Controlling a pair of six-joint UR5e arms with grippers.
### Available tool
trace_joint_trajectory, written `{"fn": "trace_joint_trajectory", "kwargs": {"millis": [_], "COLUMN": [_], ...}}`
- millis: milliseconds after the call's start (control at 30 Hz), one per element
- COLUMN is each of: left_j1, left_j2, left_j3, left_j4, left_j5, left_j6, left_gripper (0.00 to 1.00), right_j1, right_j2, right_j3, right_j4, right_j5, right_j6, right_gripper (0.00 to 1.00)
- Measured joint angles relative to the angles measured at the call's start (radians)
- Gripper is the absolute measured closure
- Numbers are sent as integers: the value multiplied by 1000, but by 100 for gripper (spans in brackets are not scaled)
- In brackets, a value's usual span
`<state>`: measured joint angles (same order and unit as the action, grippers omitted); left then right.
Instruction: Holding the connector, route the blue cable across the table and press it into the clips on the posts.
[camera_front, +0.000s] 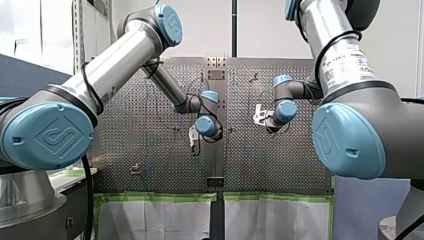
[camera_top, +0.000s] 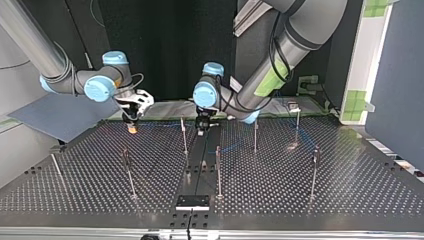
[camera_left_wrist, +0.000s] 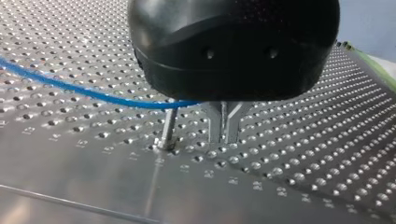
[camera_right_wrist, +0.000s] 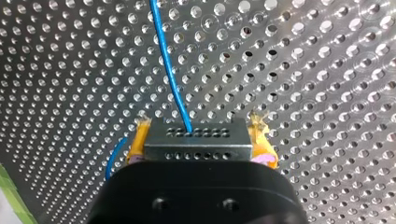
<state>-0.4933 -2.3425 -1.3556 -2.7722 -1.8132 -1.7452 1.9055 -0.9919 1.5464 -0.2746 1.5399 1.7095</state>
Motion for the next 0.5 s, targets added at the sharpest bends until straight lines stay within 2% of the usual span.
{"fn": "trace_joint_trajectory", "kwargs": {"millis": [33, 67, 100, 133, 200, 233, 267, 300, 500], "left_j1": [-1, -2, -3, -4, -6, -8, -10, -12, -28], "left_j2": [0, 0, 0, 0, 1, 1, 1, 1, 19], "left_j3": [3, 4, 5, 6, 7, 7, 7, 7, 2], "left_j4": [-5, -10, -15, -24, -39, -50, -59, -67, -126], "left_j5": [0, 0, 0, -1, -2, -3, -5, -8, -56], "left_j6": [2, 3, 5, 6, 10, 14, 19, 25, 53], "left_gripper": [67, 52, 47, 47, 15, 15, 4, 0, 0], "right_j1": [-2, -4, -7, -8, -11, -11, -11, -12, -12], "right_j2": [0, 0, 0, 0, 0, 0, 0, 0, 0], "right_j3": [-1, -3, -6, -9, -15, -18, -20, -22, -27], "right_j4": [0, 0, 0, 0, 1, 1, 1, 1, 1], "right_j5": [-4, -10, -18, -25, -40, -46, -51, -57, -74], "right_j6": [-5, -10, -17, -22, -30, -33, -36, -39, -52], "right_gripper": [100, 100, 100, 100, 100, 100, 100, 100, 100]}}
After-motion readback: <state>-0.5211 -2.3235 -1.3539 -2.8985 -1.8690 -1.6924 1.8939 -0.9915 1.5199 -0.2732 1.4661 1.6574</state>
